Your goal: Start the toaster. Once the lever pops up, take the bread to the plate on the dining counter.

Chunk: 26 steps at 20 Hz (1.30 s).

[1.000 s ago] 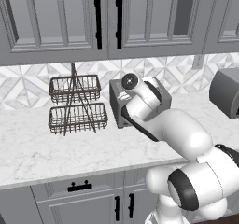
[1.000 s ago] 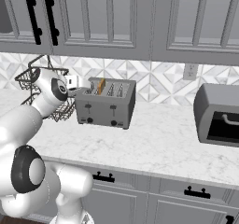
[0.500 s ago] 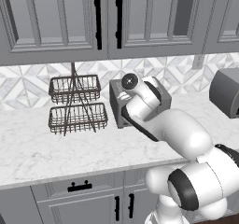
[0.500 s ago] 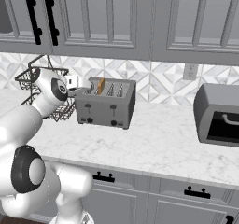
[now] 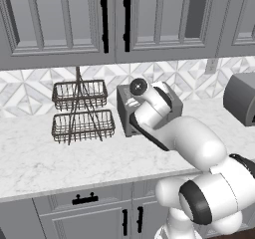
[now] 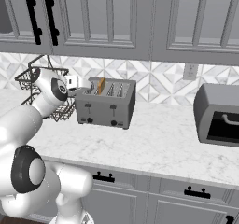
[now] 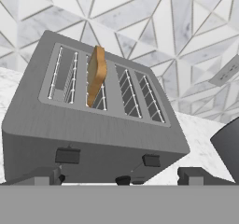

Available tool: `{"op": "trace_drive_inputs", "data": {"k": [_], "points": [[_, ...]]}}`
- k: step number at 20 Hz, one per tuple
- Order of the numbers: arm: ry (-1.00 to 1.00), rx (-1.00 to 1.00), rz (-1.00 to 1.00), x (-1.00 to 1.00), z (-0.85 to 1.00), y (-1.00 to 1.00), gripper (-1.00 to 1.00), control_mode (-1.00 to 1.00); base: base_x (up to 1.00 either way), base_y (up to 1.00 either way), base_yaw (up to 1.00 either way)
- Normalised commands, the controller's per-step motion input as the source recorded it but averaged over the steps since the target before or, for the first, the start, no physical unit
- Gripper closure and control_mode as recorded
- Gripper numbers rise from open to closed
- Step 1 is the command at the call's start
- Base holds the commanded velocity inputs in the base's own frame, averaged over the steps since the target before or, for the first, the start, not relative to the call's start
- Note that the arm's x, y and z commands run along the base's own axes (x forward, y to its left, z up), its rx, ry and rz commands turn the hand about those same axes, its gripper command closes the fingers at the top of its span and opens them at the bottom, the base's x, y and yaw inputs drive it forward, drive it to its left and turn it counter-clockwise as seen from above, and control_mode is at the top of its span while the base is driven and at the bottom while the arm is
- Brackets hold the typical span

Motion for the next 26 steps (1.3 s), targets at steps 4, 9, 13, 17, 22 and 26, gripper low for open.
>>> {"op": "trace_drive_inputs", "data": {"k": [4,9,13,17,22,26], "points": [[0.0,0.0,0.0,0.0,0.0,0.0,-1.0,-1.0,0.0,0.0,0.0],[0.0,0.0,0.0,0.0,0.0,0.0,-1.0,-1.0,0.0,0.0,0.0],[0.0,0.0,0.0,0.0,0.0,0.0,-1.0,-1.0,0.0,0.0,0.0],[0.0,0.0,0.0,0.0,0.0,0.0,-1.0,-1.0,0.0,0.0,0.0],[0.0,0.0,0.0,0.0,0.0,0.0,-1.0,-1.0,0.0,0.0,0.0],[0.0,0.0,0.0,0.0,0.0,0.0,-1.0,-1.0,0.0,0.0,0.0]]}}
